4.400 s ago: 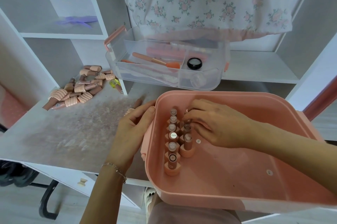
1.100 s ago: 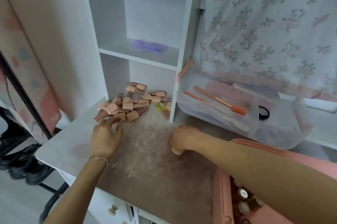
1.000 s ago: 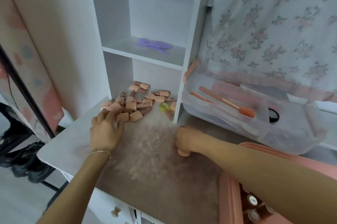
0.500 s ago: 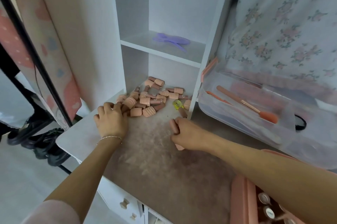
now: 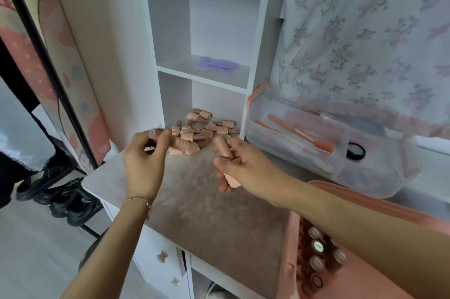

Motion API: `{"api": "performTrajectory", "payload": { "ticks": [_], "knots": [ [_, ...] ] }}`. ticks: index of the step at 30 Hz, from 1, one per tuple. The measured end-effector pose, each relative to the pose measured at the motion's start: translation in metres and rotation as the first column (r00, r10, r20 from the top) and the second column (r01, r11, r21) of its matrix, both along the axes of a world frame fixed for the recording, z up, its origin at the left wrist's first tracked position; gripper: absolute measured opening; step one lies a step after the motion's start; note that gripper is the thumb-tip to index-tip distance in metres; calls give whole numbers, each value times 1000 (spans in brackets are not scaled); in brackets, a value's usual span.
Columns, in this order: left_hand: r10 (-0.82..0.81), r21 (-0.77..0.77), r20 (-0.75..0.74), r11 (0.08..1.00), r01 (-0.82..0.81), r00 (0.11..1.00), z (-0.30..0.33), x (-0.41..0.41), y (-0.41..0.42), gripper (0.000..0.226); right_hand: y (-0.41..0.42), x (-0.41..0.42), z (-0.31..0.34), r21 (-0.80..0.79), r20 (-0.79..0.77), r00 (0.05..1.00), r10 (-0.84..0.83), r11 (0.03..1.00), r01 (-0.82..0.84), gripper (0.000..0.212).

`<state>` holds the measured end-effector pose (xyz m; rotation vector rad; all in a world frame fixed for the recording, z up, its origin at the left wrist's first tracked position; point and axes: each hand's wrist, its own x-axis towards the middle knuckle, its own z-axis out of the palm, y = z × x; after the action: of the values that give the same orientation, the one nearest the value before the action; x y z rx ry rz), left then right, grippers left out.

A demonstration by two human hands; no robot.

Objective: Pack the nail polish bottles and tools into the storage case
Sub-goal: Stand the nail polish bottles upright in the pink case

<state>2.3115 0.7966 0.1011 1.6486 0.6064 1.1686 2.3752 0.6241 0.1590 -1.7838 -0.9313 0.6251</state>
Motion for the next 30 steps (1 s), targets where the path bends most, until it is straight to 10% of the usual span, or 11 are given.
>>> {"api": "performTrajectory", "payload": {
  "ticks": [7, 18, 30],
  "knots": [
    [-325, -91, 260, 929, 358, 909, 22, -39, -88, 30, -71, -34, 23, 156, -199, 975, -103, 978, 135, 16],
    [-581, -225, -34, 797, 560, 814, 2, -56, -161, 35, -193, -46, -5, -279, 416, 904, 101, 960, 21, 18],
    [-672, -170, -51, 735, 656, 739, -5, -49, -172, 34, -213, -33, -57, -424, 428, 892, 149, 904, 52, 20]
  ]
}}
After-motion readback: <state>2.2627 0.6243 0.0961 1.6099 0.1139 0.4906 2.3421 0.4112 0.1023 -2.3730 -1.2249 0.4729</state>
